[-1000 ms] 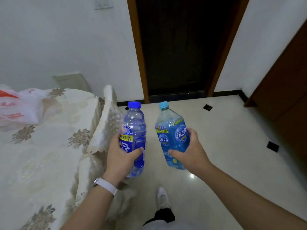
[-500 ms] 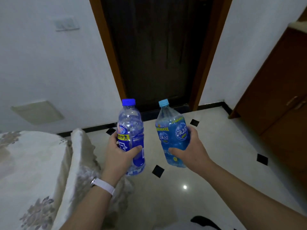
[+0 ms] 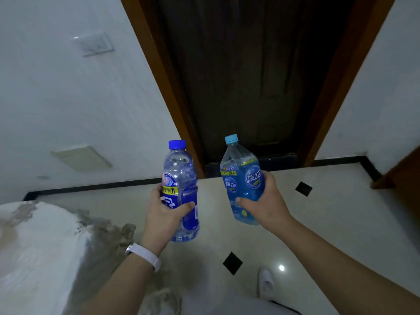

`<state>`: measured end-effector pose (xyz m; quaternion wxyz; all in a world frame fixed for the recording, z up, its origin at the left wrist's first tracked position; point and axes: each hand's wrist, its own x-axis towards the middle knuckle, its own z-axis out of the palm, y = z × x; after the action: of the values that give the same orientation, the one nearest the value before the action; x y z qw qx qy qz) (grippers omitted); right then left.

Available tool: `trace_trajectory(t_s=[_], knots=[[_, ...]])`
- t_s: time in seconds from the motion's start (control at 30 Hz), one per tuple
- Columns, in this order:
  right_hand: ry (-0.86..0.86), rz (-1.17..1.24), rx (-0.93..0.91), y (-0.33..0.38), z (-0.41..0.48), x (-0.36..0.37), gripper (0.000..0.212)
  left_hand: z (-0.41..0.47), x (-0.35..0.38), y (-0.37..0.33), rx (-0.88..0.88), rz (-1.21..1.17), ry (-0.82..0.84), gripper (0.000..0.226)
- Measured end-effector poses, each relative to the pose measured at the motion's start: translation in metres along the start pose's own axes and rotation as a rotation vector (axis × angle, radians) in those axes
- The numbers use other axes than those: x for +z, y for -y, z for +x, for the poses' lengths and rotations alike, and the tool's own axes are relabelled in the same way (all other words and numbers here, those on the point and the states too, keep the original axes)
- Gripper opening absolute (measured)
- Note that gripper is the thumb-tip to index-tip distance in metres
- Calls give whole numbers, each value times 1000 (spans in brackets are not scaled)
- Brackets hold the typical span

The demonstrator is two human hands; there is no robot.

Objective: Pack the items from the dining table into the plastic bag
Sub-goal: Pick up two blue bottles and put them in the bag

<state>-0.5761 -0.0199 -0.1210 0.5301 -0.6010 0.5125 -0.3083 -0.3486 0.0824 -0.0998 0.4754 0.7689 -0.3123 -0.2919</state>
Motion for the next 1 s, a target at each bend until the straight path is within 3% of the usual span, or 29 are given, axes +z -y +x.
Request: trace_trajectory(t_s=[0.17,0.37,0.77,0.9,1.0], knots=[[106,-34,-66,27,84,-7,83,45,10,-31,25,-27,-164,75],[242,-79,-73,52,149,36,85,87,-18,-31,-37,-133,-331,65],[482,-234,-164,118,265,231,79,238,-126,39,-162,-271,-503,70],[513,-275,-202,161,306,308,78,290,-182,47,-182,-305,-536,84],[547,-270,-236,189,329,363,79,322,-225,51,-169,-320,-569,69]])
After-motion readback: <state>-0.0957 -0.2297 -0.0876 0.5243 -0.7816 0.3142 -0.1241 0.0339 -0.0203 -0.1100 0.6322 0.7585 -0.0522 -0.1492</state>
